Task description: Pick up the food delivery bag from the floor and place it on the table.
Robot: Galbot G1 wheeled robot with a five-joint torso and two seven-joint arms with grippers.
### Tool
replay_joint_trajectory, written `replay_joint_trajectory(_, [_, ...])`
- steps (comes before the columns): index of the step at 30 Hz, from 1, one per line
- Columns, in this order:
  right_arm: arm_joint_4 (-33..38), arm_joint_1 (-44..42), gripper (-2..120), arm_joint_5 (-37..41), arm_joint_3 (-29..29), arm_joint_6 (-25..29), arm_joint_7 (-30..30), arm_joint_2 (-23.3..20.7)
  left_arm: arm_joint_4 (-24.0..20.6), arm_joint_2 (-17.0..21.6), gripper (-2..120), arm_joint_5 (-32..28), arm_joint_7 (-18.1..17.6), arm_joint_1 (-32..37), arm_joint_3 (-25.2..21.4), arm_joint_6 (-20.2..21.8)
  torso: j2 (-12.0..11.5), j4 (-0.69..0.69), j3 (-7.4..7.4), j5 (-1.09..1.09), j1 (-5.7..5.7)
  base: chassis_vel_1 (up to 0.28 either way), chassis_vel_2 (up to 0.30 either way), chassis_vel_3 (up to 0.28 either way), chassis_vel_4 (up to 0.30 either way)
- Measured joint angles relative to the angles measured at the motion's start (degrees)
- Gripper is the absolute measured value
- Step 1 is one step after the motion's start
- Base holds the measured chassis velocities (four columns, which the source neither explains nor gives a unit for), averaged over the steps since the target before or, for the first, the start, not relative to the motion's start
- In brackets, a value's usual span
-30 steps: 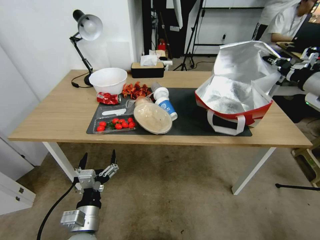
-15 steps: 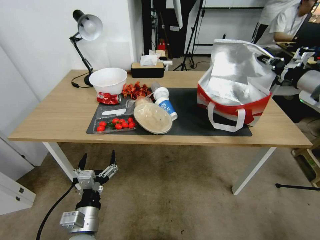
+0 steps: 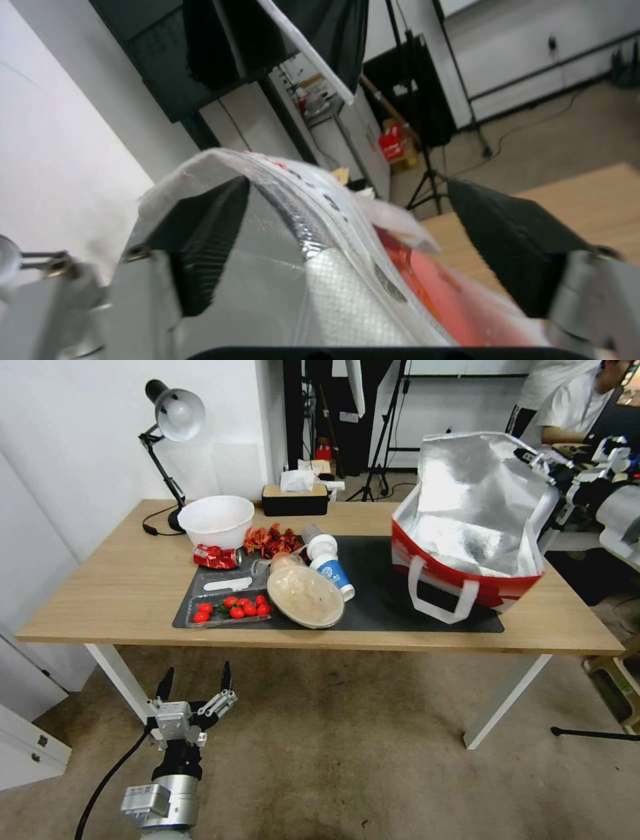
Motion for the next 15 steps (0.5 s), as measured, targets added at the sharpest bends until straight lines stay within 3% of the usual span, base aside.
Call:
replay_joint_trajectory(7, [-0.9,1.3,100,-7.0,-1.1,1.0,-0.9,-0.1,0.1,0.0,100,0.2,0.0,0.2,0.0,-0.6,0.0,0.00,0.00,-0.01,0.00,0.000,0.000,0.000,0.000])
replay_joint_trajectory(15, [-1.5,1.4,100,-10.6,-1.4,2.0,-1.9,0.1,0.1,-0.1,100,0.4,0.0,0.7,0.0,-1.3,0.0,0.00,0.00,0.00,0.00,0.000,0.000,0.000,0.000])
